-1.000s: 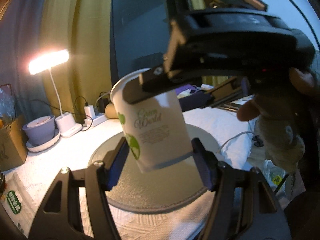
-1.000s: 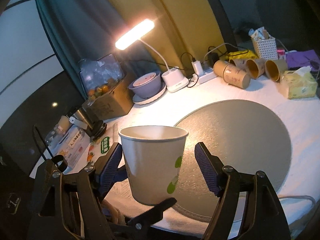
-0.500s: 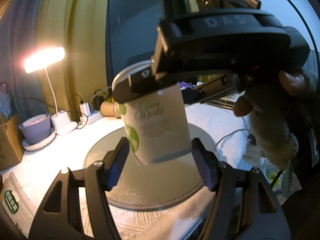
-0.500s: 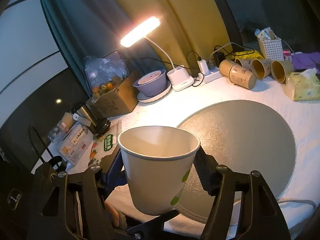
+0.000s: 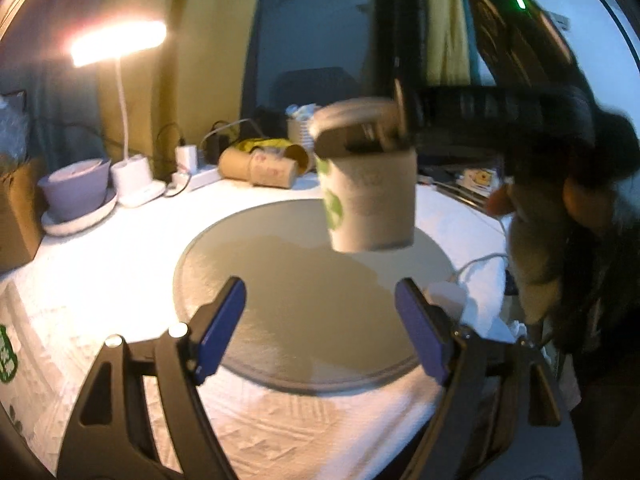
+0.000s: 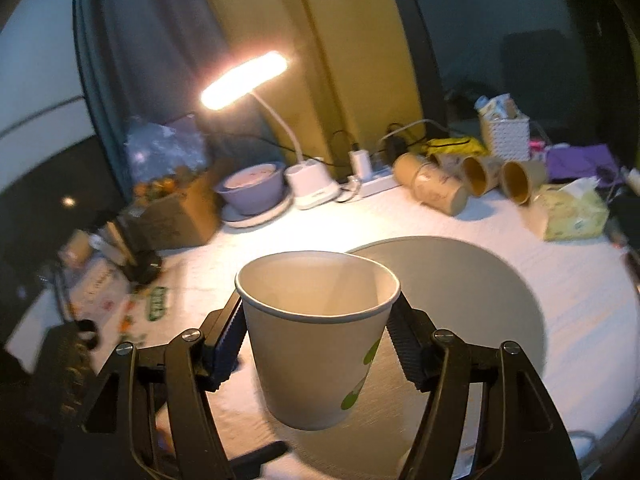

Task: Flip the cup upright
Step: 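Lower the upright cup onto the grey mat with the left gripper, then open the left gripper and withdraw it from the standing cup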

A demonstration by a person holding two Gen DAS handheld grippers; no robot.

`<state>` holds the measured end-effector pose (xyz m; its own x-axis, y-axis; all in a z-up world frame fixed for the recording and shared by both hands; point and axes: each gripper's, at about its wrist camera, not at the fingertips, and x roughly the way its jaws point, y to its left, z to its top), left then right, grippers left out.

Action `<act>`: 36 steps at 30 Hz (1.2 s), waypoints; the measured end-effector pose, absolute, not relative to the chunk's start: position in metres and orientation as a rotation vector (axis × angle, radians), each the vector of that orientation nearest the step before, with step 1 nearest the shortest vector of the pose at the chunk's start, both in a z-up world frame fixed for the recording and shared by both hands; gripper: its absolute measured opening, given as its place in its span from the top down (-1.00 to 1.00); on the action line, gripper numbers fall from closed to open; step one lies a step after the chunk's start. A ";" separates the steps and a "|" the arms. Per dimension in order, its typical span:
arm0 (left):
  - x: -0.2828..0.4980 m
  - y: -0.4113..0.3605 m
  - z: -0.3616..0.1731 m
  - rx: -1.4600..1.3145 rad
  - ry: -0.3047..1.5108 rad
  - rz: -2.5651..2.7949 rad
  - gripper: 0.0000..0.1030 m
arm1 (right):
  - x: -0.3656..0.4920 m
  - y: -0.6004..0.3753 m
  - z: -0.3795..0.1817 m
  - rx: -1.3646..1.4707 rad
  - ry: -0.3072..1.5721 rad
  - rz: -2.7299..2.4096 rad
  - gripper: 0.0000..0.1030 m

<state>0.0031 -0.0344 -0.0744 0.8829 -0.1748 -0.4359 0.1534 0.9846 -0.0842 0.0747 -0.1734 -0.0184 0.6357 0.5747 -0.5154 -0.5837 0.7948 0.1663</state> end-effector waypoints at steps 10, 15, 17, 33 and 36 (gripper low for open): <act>0.020 0.015 -0.077 -0.201 0.507 -0.047 -0.52 | 0.099 -0.145 -0.052 -0.133 0.572 0.576 -0.34; 0.024 0.027 -0.082 -0.259 0.529 -0.034 -0.52 | 0.101 -0.135 -0.065 -0.176 0.588 0.559 -0.34; 0.025 0.028 -0.083 -0.266 0.533 -0.029 -0.52 | 0.101 -0.133 -0.068 -0.192 0.593 0.543 -0.34; 0.032 0.040 -0.088 -0.329 0.557 0.016 -0.53 | 0.090 -0.137 -0.076 -0.234 0.594 0.481 -0.36; 0.033 0.039 -0.088 -0.322 0.565 0.016 -0.59 | 0.088 -0.139 -0.078 -0.226 0.621 0.477 -0.51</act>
